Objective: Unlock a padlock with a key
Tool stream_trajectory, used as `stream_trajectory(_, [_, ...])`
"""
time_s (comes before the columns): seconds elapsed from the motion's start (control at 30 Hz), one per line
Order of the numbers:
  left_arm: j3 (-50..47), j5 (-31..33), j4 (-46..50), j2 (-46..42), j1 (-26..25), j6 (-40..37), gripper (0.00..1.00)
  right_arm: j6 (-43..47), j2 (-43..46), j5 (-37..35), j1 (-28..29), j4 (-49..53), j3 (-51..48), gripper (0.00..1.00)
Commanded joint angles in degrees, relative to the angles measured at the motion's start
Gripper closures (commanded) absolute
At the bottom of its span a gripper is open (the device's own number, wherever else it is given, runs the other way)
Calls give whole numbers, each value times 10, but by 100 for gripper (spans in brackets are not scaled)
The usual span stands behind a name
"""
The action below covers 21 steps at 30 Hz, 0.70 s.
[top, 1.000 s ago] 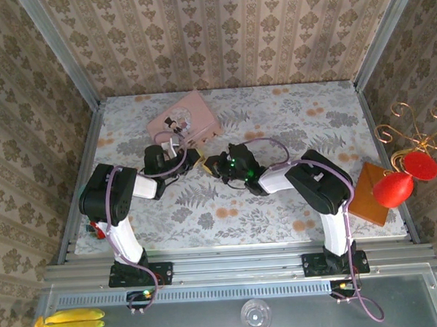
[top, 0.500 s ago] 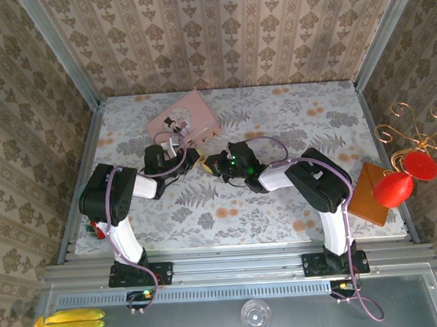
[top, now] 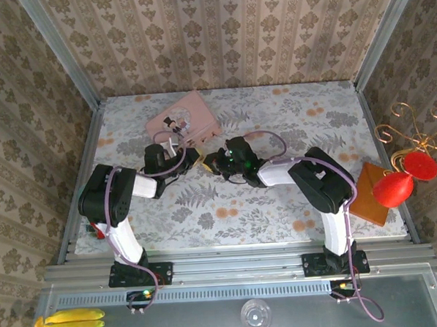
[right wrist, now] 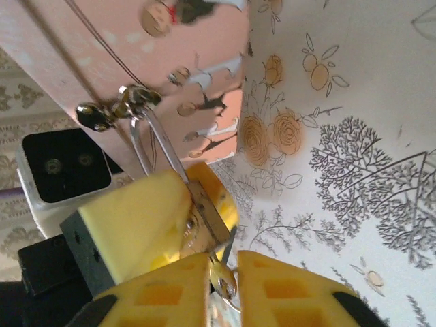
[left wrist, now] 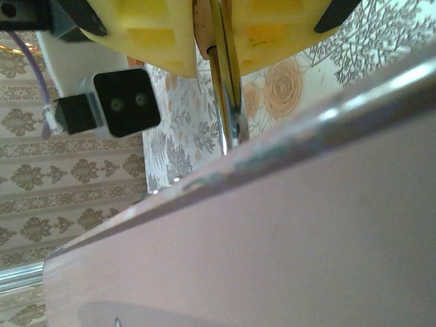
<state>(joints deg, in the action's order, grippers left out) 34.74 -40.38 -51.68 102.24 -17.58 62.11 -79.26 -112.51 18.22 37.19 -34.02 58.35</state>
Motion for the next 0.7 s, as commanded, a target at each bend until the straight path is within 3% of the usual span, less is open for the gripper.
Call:
stream_trajectory(0.0, [-20,-60,57,-15,-4,4,100,44,46,-25,-15,4,-21,72])
stream_trajectory(0.2, [-21,-58,59,-15,-1,1,100,107,103,-18,-14,51,-43,60])
stream_trajectory(0.43, [-17,-50,93,-23,-3,-15,100,230,159,-60,13,174,-55,60])
stream_trajectory(0.67, [10,8,258,-67,-19,-106,100,491,183,-270,124,377,16,57])
